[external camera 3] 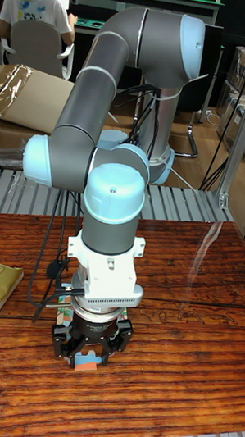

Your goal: Assemble one piece of a puzzle

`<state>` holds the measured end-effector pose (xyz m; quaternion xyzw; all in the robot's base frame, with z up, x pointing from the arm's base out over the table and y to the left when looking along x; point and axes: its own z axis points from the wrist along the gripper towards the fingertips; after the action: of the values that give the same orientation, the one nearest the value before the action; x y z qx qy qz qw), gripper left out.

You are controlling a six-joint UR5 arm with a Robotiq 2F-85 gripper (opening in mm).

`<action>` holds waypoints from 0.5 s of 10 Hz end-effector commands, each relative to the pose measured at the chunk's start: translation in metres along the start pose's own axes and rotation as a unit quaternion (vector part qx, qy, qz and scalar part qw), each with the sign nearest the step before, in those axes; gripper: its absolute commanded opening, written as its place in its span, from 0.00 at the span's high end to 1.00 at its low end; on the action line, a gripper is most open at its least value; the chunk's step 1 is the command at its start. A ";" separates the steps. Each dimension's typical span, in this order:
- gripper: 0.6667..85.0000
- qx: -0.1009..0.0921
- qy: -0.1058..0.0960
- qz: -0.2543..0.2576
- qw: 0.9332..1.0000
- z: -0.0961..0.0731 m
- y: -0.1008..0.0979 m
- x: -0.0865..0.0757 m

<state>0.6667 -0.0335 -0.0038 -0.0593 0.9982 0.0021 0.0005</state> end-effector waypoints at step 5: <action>0.27 -0.003 0.003 -0.005 1.000 -0.001 0.000 0.002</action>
<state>0.6643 -0.0331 -0.0041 -0.0649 0.9979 0.0033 -0.0034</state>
